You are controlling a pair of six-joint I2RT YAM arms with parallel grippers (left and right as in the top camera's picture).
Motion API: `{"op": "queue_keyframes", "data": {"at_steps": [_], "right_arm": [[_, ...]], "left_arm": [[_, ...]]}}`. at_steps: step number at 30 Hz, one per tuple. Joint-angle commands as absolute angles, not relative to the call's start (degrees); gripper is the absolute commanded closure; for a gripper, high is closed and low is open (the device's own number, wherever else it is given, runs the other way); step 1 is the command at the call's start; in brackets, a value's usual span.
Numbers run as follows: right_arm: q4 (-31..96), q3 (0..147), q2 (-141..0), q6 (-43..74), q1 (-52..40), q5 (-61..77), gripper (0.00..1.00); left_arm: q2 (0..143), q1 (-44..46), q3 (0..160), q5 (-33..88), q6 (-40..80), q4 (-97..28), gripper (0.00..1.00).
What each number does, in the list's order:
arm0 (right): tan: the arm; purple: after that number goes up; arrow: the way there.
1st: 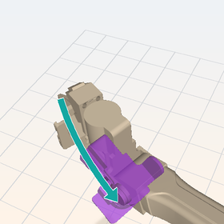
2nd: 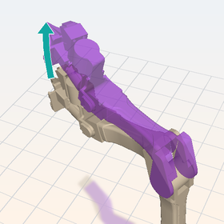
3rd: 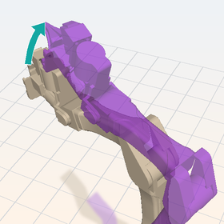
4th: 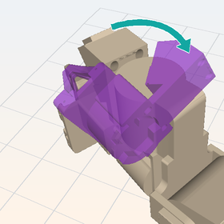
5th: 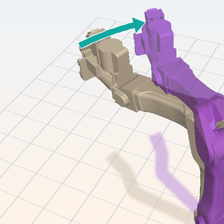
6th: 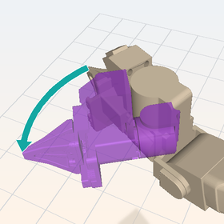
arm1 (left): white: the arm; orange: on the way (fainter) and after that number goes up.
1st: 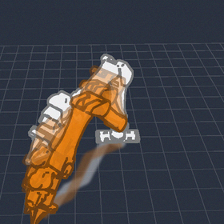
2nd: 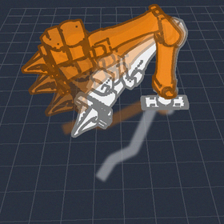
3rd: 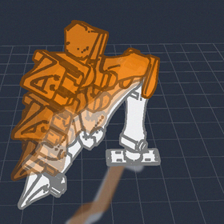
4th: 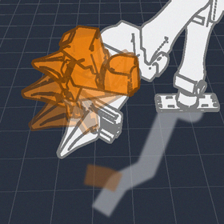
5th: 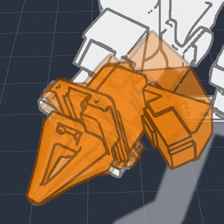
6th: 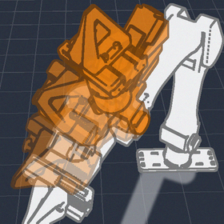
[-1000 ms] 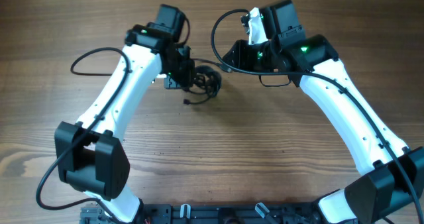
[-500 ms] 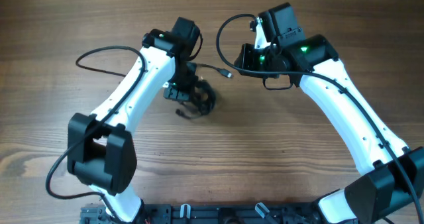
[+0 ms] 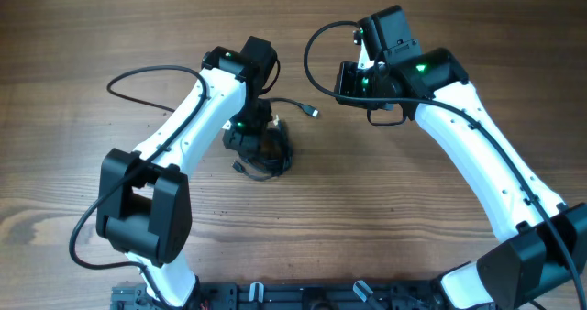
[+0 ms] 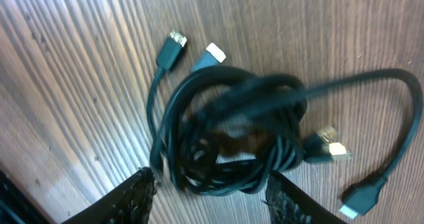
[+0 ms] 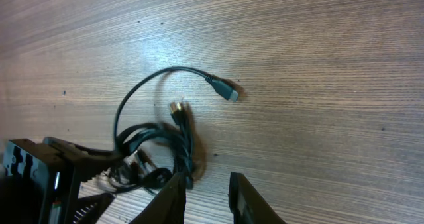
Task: Untangle cables
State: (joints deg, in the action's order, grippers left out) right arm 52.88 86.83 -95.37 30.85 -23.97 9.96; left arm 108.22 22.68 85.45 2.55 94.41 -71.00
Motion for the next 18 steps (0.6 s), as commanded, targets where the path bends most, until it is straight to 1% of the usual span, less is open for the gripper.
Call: {"op": "queue_keyframes", "data": {"at_steps": [1,3,5,6,9,12,14,16,17,18], "right_arm": [[52.75,87.64,-95.7,31.48,-24.14,8.29,0.75],[52.8,87.64,-95.7,31.46,-24.14,8.29,0.75],[52.62,87.64,-95.7,31.48,-24.14,8.29,0.75],[52.4,87.64,-95.7,31.46,-24.14,8.29,0.75],[51.27,87.64,-95.7,30.79,-24.14,8.29,0.72],[51.2,87.64,-95.7,30.2,-24.14,8.32,0.72],[51.18,87.64,-95.7,29.98,-24.14,8.32,0.71],[51.03,87.64,-95.7,30.0,-24.14,8.32,0.7],[51.03,87.64,-95.7,29.98,-24.14,8.32,0.7],[51.05,87.64,-95.7,29.98,-24.14,8.32,0.69]], "left_arm": [[108.62,22.76,85.17,-5.72,87.81,-71.18,0.39],[108.62,22.76,85.17,-8.84,83.13,-70.74,0.34],[108.62,22.76,85.17,-12.19,73.84,-68.27,0.3],[108.62,22.76,85.17,-12.62,69.82,-67.16,0.3],[108.62,22.76,85.17,-12.73,51.22,-63.13,0.3],[108.62,22.76,85.17,-12.67,39.13,-60.1,0.31],[108.62,22.76,85.17,-12.05,32.05,-58.65,0.3],[108.62,22.76,85.17,-12.08,28.47,-57.98,0.25],[108.62,22.76,85.17,-12.08,27.11,-57.56,0.2],[108.62,22.72,85.17,-12.36,26.98,-56.93,0.01]]}}
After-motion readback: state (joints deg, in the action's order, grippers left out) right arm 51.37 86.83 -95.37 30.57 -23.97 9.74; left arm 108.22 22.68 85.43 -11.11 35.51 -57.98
